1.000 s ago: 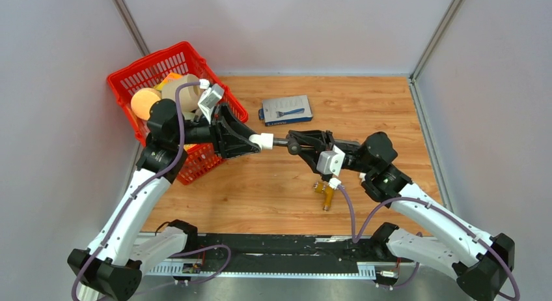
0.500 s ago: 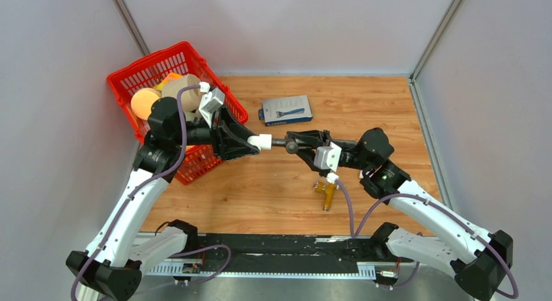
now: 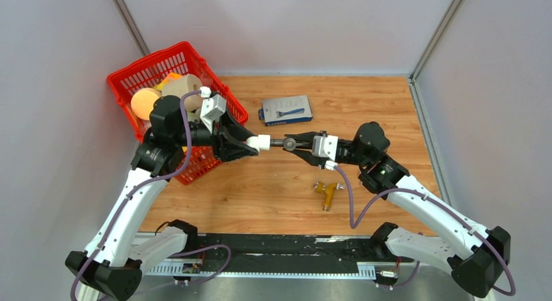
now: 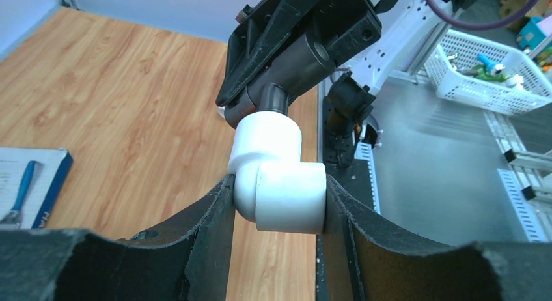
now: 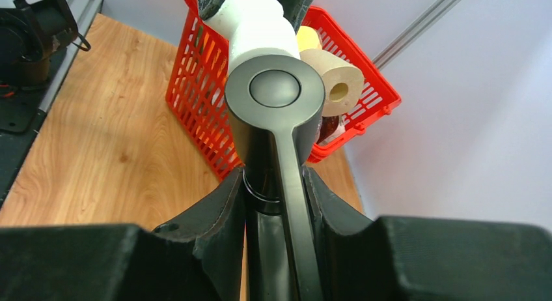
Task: Install the water faucets
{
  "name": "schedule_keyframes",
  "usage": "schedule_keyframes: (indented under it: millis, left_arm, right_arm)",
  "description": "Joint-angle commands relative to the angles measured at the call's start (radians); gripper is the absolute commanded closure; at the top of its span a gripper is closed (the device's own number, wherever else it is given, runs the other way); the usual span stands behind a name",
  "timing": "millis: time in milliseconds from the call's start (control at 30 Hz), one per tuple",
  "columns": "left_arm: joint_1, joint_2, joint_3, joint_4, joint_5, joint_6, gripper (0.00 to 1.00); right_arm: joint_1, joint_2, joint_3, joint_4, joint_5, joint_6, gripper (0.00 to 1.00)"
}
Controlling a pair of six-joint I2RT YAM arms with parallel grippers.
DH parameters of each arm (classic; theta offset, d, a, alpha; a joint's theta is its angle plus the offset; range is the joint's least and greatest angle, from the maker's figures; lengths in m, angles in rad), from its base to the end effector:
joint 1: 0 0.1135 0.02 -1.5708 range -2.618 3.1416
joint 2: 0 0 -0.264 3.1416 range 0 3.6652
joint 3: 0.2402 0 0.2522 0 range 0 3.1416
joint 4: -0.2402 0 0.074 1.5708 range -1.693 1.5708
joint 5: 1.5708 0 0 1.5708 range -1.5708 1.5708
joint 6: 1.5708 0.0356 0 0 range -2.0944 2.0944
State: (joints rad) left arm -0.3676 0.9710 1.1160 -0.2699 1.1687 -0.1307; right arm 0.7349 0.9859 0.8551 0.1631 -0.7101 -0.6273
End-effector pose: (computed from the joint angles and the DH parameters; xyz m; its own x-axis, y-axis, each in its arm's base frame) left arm 0.1673 -0.0996 0.4152 -0.2446 0.0396 -0.9688 0.9691 0.0426 -0.2430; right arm 0.1520 0.1687 0.3644 0.6016 -0.0562 -0.7968 -0.7890 0.1145 -0.6037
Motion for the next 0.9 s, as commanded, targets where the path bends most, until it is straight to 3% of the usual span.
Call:
schedule_keyframes:
  millis: [0,200,433,633,867]
  left_arm:
    - [-0.051,0.008,0.036,-0.058,0.069,0.219,1.00]
    - [-0.053,-0.077,-0.044,-0.043,-0.012,0.416,1.00]
    - [-0.059,-0.170,-0.140,0.000,-0.095,0.572,1.00]
    - [-0.080,-0.229,-0.215,0.018,-0.240,0.718,1.00]
    - [-0.102,-0.314,-0.321,0.044,-0.322,1.080,1.00]
  right_arm:
    - [0.032,0.042,0.071,0.055,-0.107,0.130,1.00]
    - [0.018,0.069,0.108,0.052,-0.123,0.319,1.00]
    - [0.009,0.108,0.160,0.069,-0.262,0.553,1.00]
    - [0.009,0.171,0.214,0.073,-0.284,0.796,1.00]
    - [0.008,0.215,0.231,0.076,-0.310,0.998,1.00]
